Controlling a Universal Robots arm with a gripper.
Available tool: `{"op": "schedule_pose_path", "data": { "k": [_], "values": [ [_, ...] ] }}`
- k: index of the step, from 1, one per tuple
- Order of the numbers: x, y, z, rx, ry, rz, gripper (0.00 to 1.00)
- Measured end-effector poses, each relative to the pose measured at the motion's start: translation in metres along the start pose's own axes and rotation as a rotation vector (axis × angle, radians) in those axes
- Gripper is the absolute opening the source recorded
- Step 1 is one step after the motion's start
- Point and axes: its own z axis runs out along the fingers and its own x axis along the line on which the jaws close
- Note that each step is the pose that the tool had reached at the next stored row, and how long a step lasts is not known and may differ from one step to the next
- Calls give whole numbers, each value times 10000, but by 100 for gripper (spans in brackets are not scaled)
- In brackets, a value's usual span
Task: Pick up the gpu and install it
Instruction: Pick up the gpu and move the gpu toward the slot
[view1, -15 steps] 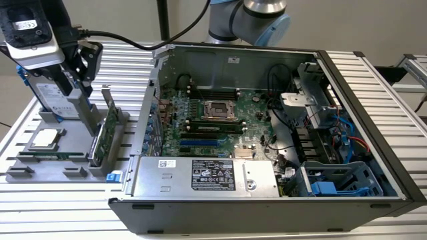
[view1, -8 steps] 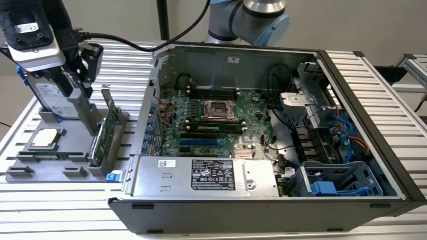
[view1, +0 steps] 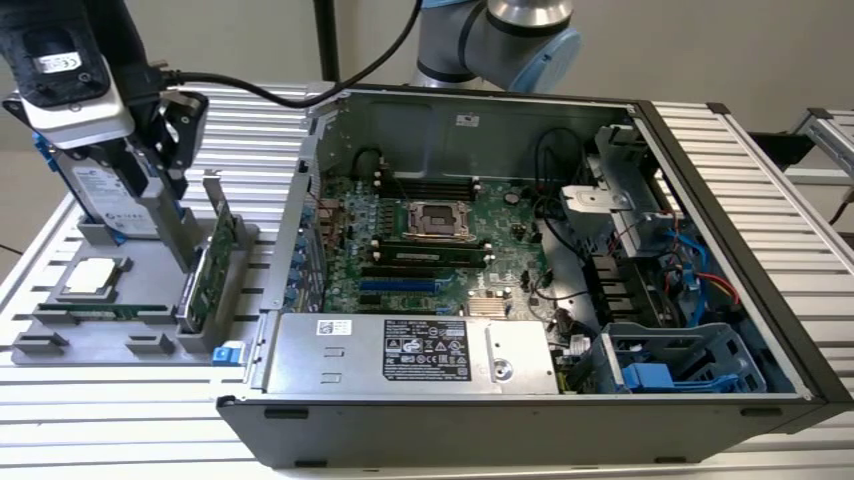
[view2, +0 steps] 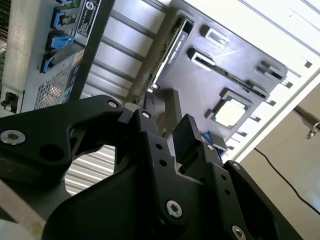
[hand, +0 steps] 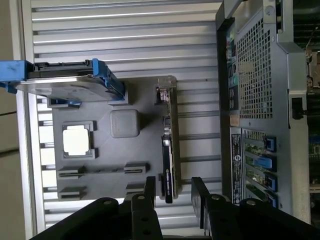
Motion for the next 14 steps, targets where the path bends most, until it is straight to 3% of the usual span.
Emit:
{"op": "schedule_pose_path", "data": {
  "k": [14],
  "values": [
    [1, -4, 71, 1, 0, 0, 100]
  ]
}}
